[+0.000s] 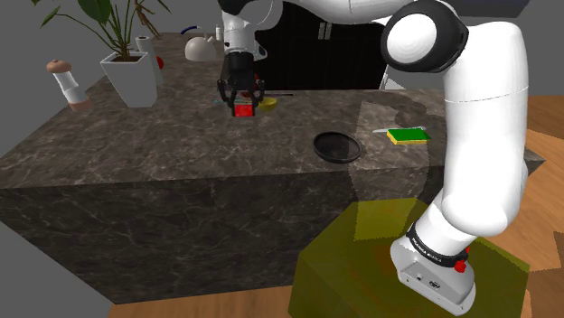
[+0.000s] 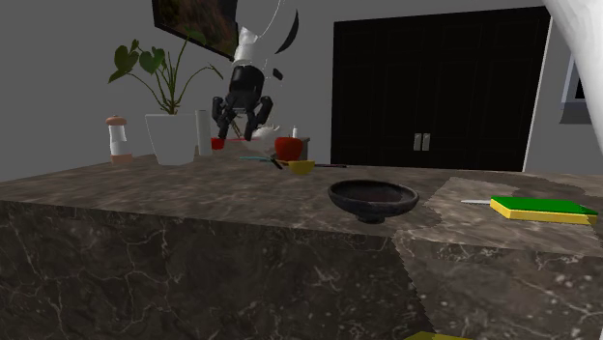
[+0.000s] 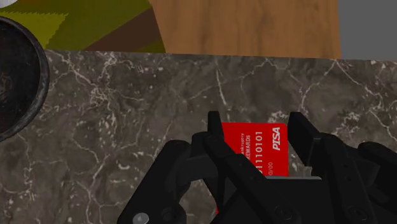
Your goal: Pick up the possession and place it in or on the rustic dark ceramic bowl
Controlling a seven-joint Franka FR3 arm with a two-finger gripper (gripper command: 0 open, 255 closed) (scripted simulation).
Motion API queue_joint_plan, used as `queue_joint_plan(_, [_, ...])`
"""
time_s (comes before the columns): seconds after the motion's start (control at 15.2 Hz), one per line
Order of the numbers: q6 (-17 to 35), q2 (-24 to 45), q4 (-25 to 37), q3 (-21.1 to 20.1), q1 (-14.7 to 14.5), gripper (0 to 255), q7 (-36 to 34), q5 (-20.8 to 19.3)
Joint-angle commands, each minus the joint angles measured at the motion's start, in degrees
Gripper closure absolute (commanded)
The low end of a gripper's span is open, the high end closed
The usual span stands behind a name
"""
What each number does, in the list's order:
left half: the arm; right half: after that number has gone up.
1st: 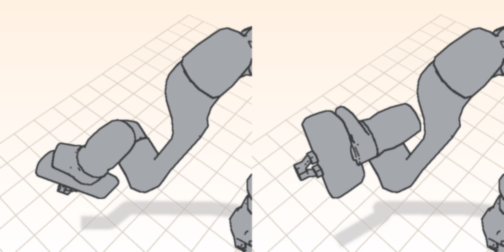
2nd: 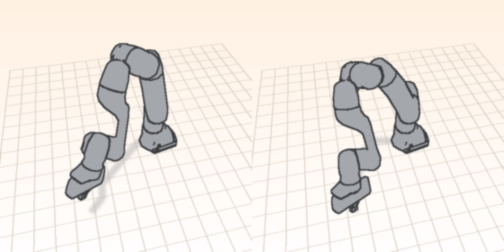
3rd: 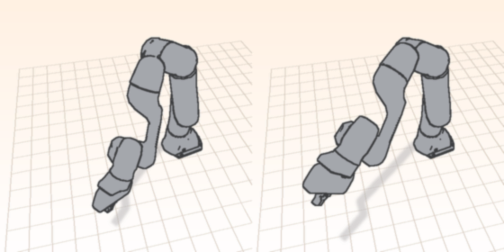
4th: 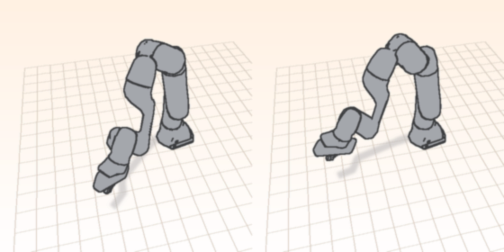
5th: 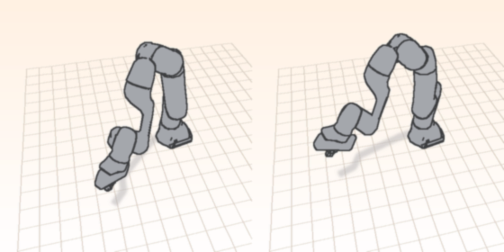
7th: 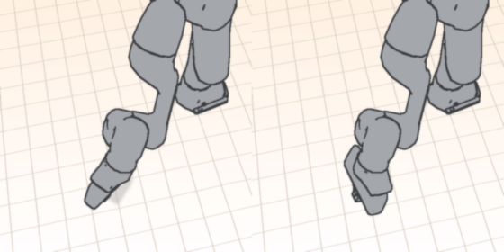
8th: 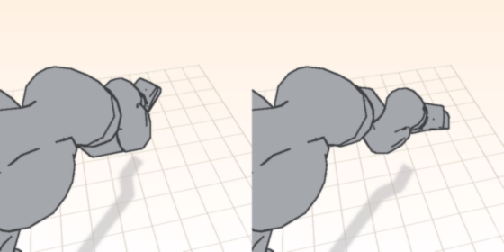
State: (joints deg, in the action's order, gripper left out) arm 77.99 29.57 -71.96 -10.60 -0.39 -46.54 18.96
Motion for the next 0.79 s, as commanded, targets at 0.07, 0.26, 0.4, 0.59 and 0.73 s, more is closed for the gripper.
queue_joint_plan(0.07, [-0.04, -2.98, -3.22, 0.15, 0.74, 255, 0.75, 0.26])
queue_joint_plan(0.26, [2.17, -10.48, -13.88, 0.80, 2.63, 255, 4.00, 0.62])
queue_joint_plan(0.4, [3.09, -14.99, -19.94, 1.35, 3.76, 255, 6.07, 0.74])
queue_joint_plan(0.59, [3.89, -21.27, -27.95, 2.33, 5.31, 255, 9.10, 0.68])
queue_joint_plan(0.73, [4.11, -25.21, -32.74, 3.09, 6.28, 255, 11.08, 0.47])
